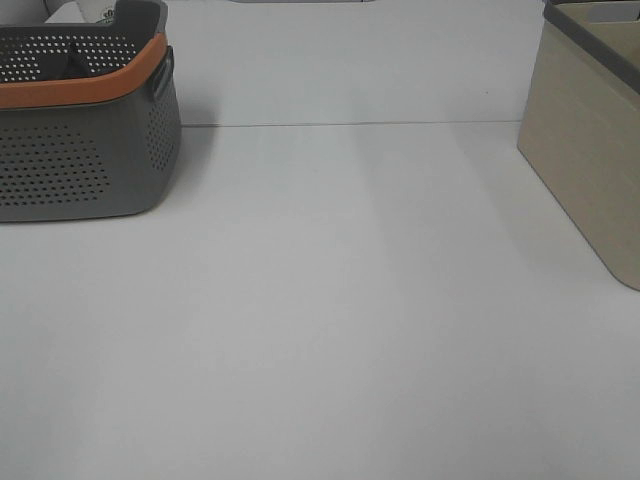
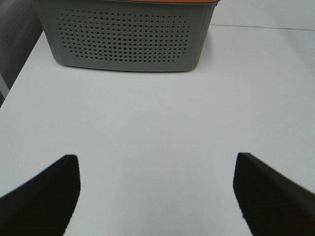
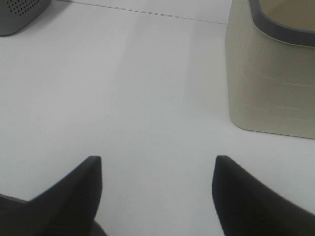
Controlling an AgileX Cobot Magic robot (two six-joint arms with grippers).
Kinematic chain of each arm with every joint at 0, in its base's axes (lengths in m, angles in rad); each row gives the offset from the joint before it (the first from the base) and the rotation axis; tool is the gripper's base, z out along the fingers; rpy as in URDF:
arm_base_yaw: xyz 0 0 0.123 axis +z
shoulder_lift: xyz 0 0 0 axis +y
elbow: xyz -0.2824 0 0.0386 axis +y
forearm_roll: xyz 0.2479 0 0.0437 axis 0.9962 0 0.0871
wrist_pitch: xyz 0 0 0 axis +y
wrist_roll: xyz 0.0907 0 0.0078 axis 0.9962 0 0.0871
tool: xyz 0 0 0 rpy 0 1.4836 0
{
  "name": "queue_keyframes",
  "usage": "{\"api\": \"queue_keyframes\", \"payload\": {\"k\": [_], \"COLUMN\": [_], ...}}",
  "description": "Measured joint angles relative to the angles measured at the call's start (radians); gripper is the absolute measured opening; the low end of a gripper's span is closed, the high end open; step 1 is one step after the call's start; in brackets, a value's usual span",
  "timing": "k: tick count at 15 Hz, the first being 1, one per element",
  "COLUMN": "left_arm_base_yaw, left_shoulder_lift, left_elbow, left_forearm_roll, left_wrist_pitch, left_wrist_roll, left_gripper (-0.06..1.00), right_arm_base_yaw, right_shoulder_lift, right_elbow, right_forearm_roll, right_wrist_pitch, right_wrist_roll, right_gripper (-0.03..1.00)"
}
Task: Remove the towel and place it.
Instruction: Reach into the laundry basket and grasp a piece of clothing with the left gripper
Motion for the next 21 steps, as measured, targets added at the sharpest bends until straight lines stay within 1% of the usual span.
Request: {"api": "queue_keyframes", "payload": {"k": [21], "left_arm_base_yaw": [0.000], "left_shoulder_lift": [0.000], "left_elbow": [0.000], "left_forearm_roll": [0.000], "left_wrist_pitch": [0.000], "left_wrist_roll": [0.000], "left_gripper": [0.79], "right_arm_base_yaw": [0.000], "right_shoulder_lift": [0.000], "right_elbow": [0.000], "right_forearm_roll": [0.000], "right_wrist_pitch": [0.000], "right_wrist_roll": [0.000], "right_gripper": [0.64]}}
